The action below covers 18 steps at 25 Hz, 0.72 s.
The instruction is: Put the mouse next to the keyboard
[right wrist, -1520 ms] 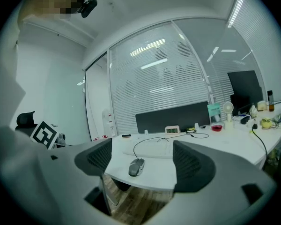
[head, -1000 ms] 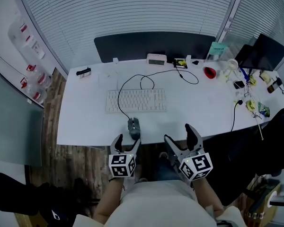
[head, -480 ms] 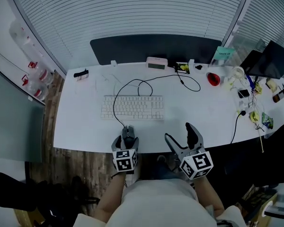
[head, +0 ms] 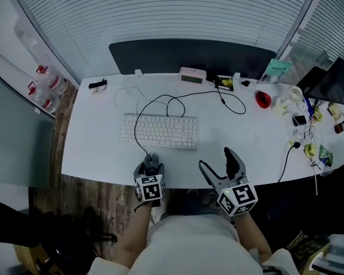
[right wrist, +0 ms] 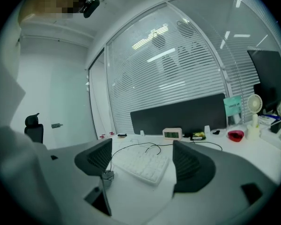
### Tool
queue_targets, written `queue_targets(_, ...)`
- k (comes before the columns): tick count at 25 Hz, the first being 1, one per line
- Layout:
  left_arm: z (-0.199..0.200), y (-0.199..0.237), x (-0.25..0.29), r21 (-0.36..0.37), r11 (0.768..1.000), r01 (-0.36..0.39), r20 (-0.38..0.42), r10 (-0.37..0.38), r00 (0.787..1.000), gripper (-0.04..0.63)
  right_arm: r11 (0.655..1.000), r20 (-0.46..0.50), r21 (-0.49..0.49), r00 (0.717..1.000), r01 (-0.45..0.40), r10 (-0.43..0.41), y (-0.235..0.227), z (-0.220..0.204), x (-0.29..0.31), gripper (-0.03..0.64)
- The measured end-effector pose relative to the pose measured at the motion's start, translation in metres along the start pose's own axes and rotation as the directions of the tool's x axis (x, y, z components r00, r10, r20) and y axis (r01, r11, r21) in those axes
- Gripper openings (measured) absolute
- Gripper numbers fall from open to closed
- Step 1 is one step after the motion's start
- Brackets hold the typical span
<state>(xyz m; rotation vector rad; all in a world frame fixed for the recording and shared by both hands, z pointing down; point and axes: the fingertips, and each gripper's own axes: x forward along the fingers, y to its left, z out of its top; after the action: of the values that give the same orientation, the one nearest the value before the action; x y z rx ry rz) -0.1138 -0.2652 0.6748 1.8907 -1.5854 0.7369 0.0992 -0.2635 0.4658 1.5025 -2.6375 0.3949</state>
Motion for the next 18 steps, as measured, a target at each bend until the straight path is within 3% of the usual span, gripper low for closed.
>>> queue_targets(11,0.001,0.001,0.004,-0.020,0.999,-0.037,0.000,0.037,0.999,0.308,0.999,-0.015,-0.008,0.998,-0.054,0.054,-0.016,0.002,0.013,0.385)
queue_targets(18,0.019,-0.012,-0.011,-0.046,0.999,-0.022,0.059,0.025,0.998,0.308,0.997,-0.013,-0.010,0.997,-0.074,0.073,-0.024,0.005,0.017,0.385)
